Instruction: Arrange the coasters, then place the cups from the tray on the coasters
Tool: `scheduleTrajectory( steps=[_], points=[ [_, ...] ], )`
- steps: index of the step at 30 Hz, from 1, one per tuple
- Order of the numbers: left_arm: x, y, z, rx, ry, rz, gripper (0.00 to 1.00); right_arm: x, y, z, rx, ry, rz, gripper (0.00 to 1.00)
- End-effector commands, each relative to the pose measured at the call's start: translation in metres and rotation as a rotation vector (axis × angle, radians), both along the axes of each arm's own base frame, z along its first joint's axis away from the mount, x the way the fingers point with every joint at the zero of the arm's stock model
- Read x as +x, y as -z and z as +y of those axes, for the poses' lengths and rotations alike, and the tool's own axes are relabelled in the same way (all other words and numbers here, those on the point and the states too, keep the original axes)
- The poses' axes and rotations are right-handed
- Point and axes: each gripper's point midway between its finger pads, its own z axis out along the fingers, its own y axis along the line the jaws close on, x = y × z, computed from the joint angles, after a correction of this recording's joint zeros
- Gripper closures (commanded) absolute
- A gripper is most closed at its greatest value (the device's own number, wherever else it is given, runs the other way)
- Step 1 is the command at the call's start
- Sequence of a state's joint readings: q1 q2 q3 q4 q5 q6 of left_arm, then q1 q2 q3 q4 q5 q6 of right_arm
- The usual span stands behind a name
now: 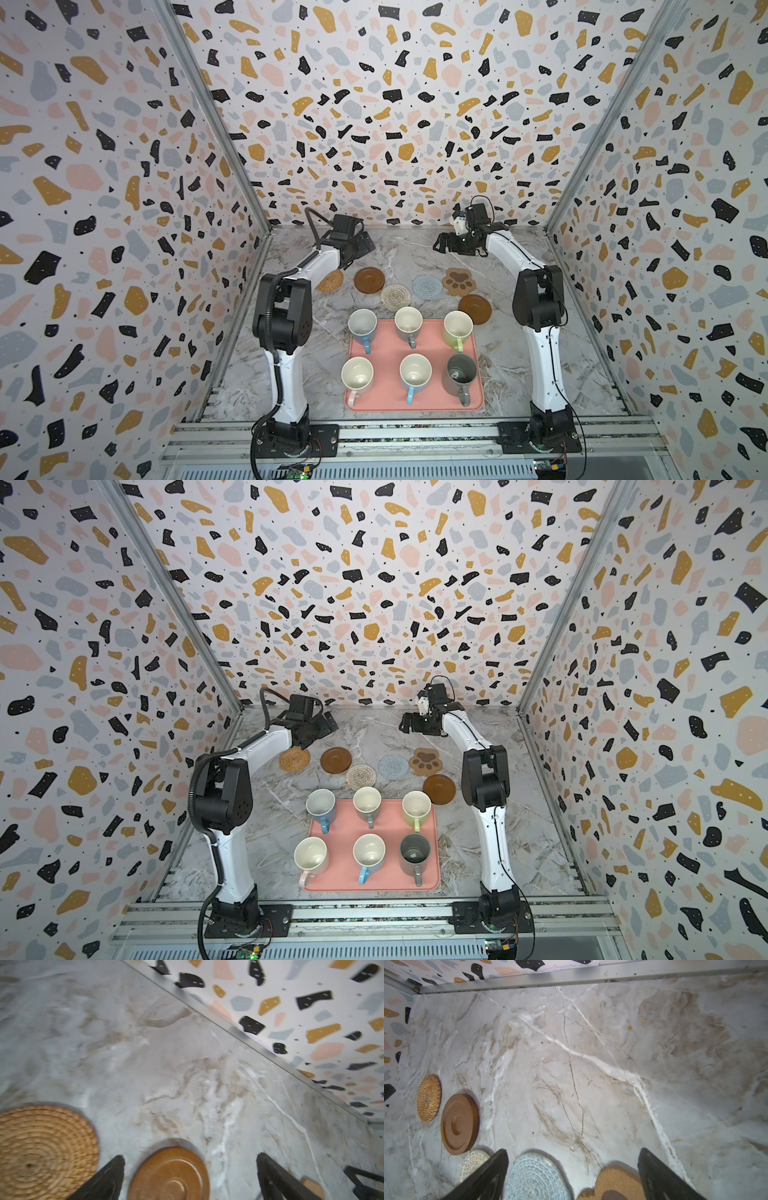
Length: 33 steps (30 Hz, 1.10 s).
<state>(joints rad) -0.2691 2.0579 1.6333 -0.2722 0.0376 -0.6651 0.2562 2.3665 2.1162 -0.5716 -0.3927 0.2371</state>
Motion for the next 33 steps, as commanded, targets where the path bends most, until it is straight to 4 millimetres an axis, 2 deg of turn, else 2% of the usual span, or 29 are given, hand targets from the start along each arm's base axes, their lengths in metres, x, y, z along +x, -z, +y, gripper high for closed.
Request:
scheduleTrajectory(
  steps=[1, 5, 9, 19, 23, 27, 33],
  points=[
    [-0.016, 0.021, -0.043, -0.018, 0.129, 0.075, 0.0, -0.002, -0.024, 0.005, 0.009, -0.025, -0.046, 0.01],
    [-0.024, 0.037, -0.074, -0.037, 0.203, 0.119, 0.0, -0.006, -0.023, 0.006, 0.006, -0.039, -0.043, 0.01],
    [-0.034, 0.05, -0.078, -0.042, 0.202, 0.15, 0.0, -0.007, -0.02, 0.004, -0.012, -0.049, -0.045, 0.01],
    [-0.049, 0.083, -0.057, 0.014, 0.149, 0.222, 0.0, -0.009, -0.015, 0.008, 0.008, -0.051, -0.025, 0.01],
    [-0.056, 0.096, -0.04, 0.045, 0.109, 0.254, 0.0, -0.009, -0.013, 0.007, 0.006, -0.053, -0.023, 0.01],
    [-0.059, 0.101, -0.023, 0.068, 0.071, 0.27, 0.0, -0.009, -0.011, 0.008, 0.009, -0.053, -0.017, 0.01],
    [-0.058, 0.099, -0.008, 0.099, 0.047, 0.266, 0.0, -0.01, -0.009, 0.009, 0.013, -0.049, -0.01, 0.01]
  ],
)
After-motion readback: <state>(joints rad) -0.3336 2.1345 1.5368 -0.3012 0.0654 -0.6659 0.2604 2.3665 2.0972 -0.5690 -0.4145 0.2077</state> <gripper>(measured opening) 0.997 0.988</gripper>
